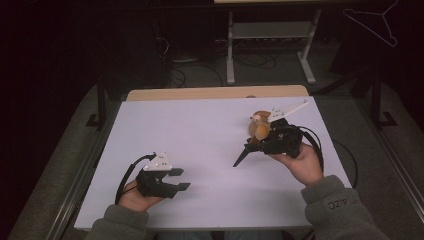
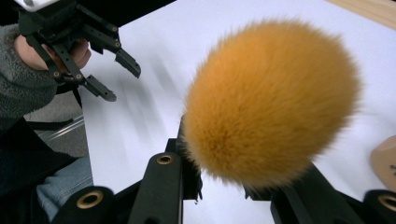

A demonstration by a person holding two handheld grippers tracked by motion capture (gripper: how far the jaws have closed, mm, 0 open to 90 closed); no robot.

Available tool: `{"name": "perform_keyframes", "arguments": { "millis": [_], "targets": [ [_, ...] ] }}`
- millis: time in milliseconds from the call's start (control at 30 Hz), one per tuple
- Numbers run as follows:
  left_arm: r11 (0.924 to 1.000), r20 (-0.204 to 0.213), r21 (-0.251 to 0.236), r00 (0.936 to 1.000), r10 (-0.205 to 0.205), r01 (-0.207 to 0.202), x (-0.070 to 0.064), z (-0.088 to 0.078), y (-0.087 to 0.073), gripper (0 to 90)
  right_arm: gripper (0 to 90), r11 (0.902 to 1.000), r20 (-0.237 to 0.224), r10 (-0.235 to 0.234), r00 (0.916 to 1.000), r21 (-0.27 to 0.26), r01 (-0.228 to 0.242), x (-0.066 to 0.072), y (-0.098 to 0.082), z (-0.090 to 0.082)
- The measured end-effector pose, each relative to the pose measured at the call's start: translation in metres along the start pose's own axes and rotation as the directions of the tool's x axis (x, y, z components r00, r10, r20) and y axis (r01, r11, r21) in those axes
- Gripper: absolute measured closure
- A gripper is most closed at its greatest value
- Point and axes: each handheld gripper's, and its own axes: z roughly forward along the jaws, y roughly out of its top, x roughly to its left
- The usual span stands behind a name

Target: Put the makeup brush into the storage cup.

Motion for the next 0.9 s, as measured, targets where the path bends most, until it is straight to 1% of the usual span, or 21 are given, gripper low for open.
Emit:
{"name": "perform_keyframes", "arguments": {
  "millis": [67, 100, 167, 200, 367, 400, 467, 567, 700, 733, 800, 833, 867, 900],
  "targets": [
    [1.0, -0.004, 0.006, 1.0, 0.003, -0.003, 0.001, -0.001, 0.0, 45.7, 70.6, 1.0, 0.007, 0.0, 1.0, 0.0, 0.0, -0.002, 0.002, -0.003],
    [1.0, -0.005, 0.003, 1.0, -0.003, 0.003, 0.001, -0.001, -0.001, 45.4, 70.7, 1.0, 0.012, -0.002, 0.9999, -0.003, 0.002, -0.003, 0.004, -0.004],
    [1.0, -0.009, 0.002, 1.0, -0.001, 0.001, 0.002, -0.001, -0.001, 45.3, 70.6, 1.0, 0.017, -0.001, 0.9999, -0.001, 0.001, -0.004, 0.006, -0.007],
    [0.9999, -0.012, 0.011, 0.9999, 0.009, -0.008, 0.003, -0.002, -0.001, 45.3, 70.6, 1.0, 0.021, -0.002, 0.9998, -0.001, 0.002, -0.005, 0.008, -0.008],
    [1.0, -0.015, 0.006, 0.9999, -0.004, 0.004, 0.003, -0.002, -0.002, 44.9, 70.6, 1.0, 0.044, -0.003, 0.999, -0.002, 0.003, -0.009, 0.016, -0.016],
    [0.9999, -0.016, 0.01, 0.9999, 0.0, 0.0, 0.004, -0.002, -0.002, 44.8, 70.6, 1.0, 0.05, 0.0, 0.9988, -0.004, 0.0, -0.01, 0.018, -0.018],
    [1.0, -0.016, 0.002, 0.9999, -0.006, 0.006, 0.004, -0.002, -0.002, 44.6, 70.6, 1.0, 0.06, -0.001, 0.9982, -0.006, 0.002, -0.012, 0.022, -0.022],
    [1.0, -0.015, -0.004, 0.9999, -0.005, 0.005, 0.005, -0.002, -0.002, 44.5, 70.6, 1.0, 0.077, 0.002, 0.997, -0.003, -0.002, -0.016, 0.027, -0.027],
    [1.0, -0.017, -0.002, 0.9998, -0.008, 0.008, 0.005, -0.003, -0.003, 44.2, 70.6, 0.9999, 0.107, 0.011, 0.9942, -0.001, -0.011, -0.022, 0.035, -0.033],
    [1.0, -0.017, 0.005, 0.9998, 0.0, 0.0, 0.006, -0.003, -0.002, 44.2, 70.7, 0.9999, 0.114, 0.012, 0.9934, -0.002, -0.011, -0.024, 0.038, -0.035],
    [1.0, -0.018, -0.001, 0.9998, 0.0, 0.0, 0.005, -0.004, -0.002, 44.1, 70.6, 0.9999, 0.124, 0.015, 0.9922, -0.007, -0.014, -0.028, 0.042, -0.038],
    [1.0, -0.017, -0.003, 0.9999, -0.002, 0.002, 0.005, -0.004, -0.002, 44.1, 70.6, 0.9999, 0.137, 0.011, 0.9905, -0.005, -0.011, -0.03, 0.044, -0.04],
    [0.9999, -0.016, -0.011, 0.9998, -0.011, 0.011, 0.005, -0.003, -0.002, 43.9, 70.7, 0.9998, 0.142, 0.018, 0.9897, -0.006, -0.017, -0.032, 0.046, -0.041],
    [0.9999, -0.016, -0.011, 0.9998, -0.009, 0.009, 0.005, -0.003, -0.002, 43.8, 70.6, 0.9998, 0.149, 0.022, 0.9885, -0.009, -0.021, -0.033, 0.048, -0.043]
  ]
}}
